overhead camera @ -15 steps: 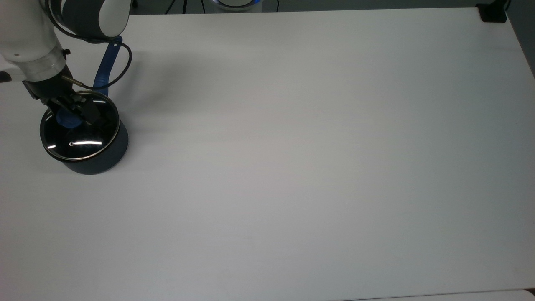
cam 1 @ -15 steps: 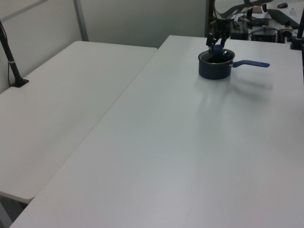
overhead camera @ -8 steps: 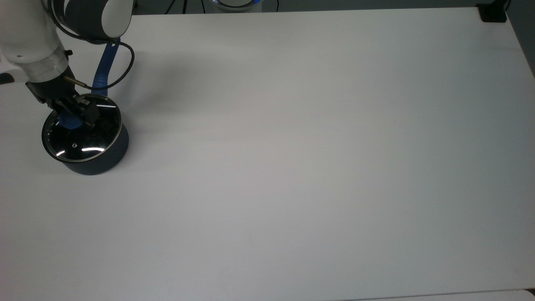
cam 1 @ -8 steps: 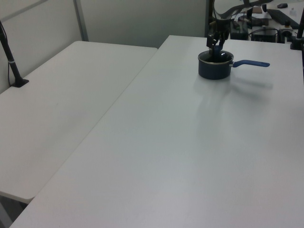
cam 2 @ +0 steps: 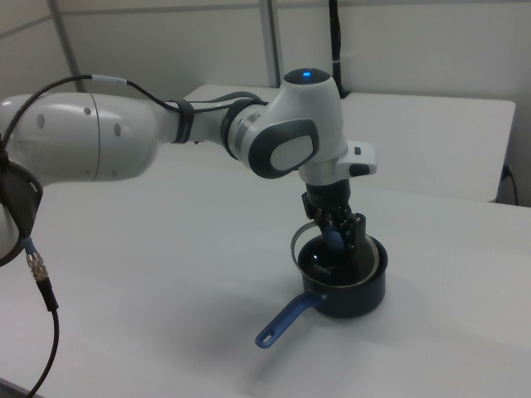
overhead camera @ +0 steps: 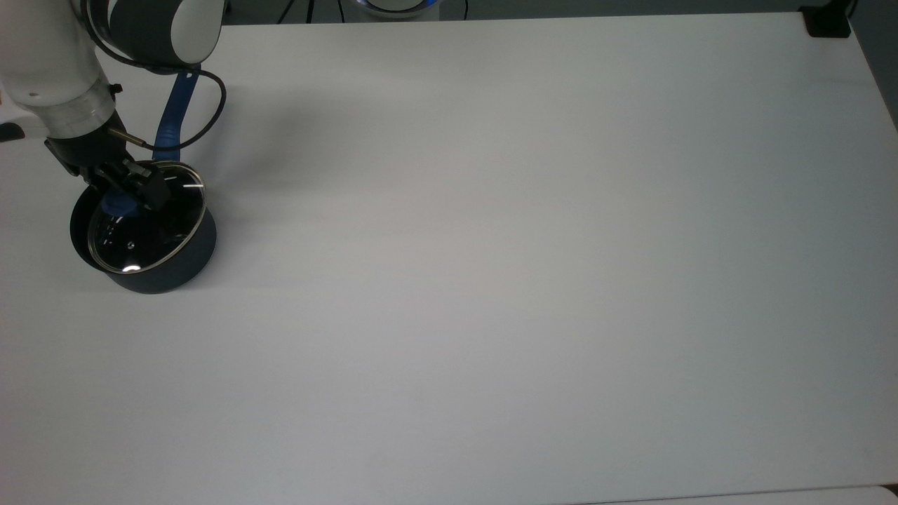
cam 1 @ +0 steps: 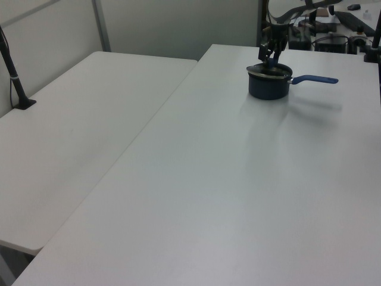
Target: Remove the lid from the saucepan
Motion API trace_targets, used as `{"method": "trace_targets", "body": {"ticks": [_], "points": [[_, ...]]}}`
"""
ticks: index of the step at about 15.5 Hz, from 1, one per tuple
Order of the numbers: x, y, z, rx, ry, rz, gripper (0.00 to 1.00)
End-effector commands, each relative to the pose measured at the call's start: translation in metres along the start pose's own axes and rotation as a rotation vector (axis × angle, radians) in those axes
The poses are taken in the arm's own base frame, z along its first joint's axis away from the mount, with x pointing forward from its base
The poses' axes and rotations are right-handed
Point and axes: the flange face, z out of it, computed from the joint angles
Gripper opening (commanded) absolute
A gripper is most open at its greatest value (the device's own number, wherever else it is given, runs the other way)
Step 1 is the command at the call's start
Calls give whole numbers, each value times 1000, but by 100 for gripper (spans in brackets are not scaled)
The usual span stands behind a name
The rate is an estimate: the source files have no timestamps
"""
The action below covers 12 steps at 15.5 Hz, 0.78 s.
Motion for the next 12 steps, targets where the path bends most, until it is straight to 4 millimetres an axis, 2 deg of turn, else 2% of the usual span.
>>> {"method": "trace_targets", "body": {"ticks": [1,5,8,12], "points": [[-3,2,-9,7,-19,-23,63],[-5,8,-19,8,-26,-16,63],[0,7,-39,1,-11,-31,63],[2,-7,-43,-31,-10,-68,63]]}}
